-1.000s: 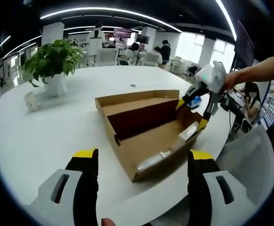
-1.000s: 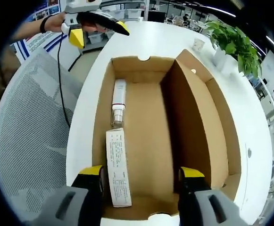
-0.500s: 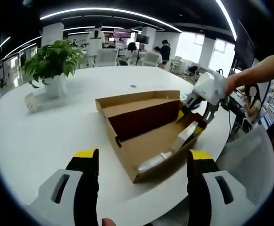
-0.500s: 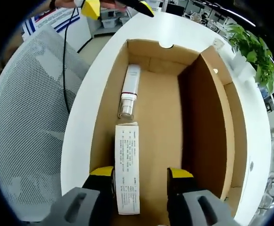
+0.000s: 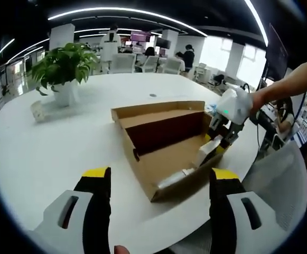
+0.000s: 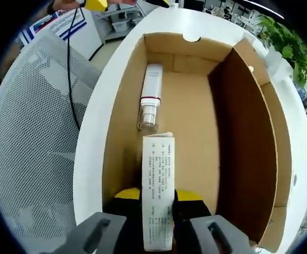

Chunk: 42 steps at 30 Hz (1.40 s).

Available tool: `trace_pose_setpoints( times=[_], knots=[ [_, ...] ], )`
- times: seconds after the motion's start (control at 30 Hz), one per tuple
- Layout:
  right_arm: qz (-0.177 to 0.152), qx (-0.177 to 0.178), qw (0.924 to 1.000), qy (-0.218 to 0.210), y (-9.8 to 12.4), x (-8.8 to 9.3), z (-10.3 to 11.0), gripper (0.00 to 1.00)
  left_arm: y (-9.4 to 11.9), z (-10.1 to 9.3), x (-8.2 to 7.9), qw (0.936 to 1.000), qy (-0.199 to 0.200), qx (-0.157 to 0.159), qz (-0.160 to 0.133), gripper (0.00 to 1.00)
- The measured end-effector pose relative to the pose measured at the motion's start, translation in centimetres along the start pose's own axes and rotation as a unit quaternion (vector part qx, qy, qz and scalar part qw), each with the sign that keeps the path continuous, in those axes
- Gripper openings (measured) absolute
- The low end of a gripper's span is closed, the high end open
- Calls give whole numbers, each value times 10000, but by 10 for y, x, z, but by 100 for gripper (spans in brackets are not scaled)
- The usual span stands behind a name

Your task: Operate the shoe box by opening the lid, removing the specified soft item, and placing it in the target area until the item is outside and the box remains undamaged.

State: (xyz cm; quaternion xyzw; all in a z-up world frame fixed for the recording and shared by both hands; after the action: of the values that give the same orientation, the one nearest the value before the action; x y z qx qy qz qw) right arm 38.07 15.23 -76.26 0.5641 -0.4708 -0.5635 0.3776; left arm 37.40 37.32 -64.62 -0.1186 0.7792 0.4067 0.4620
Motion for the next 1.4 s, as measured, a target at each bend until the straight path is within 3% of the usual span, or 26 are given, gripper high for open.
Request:
trace_pose_setpoints(
  times=[0.1,0.57,1.0,1.23,1.4],
  knots=[
    [-120,-5,9995,-301,-1,-2,-2,17,0,-1,1,10000,9,-1,6,75],
    [-291,170,9983,-479,17,-8,-8,17,2,0,-4,10000,-31,-6,3,76],
    [-573,584,9956,-458,67,-26,-31,17,-8,-10,-10,9999,-47,92,-71,76],
    [-670,887,9929,-418,103,-20,-42,17,-15,-15,-17,9997,-82,184,-112,76],
    [-704,1090,9902,-508,122,-7,-46,17,-22,-19,-20,9995,-136,279,-93,76]
  ],
)
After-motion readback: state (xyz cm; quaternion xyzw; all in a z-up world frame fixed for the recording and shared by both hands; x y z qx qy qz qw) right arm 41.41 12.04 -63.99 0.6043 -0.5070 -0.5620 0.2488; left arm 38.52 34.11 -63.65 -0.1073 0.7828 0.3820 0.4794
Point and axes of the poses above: the point that each gripper's makers call its tool centre point, and the gripper's own axes: y roughly backward along the fingers, z roughly to its left, x roughly out of its underside, the point moved 1 cm from there along y, roughly backward along the fingers, and after that the axes turned 7 degrees about x, right-handed, at the moved point
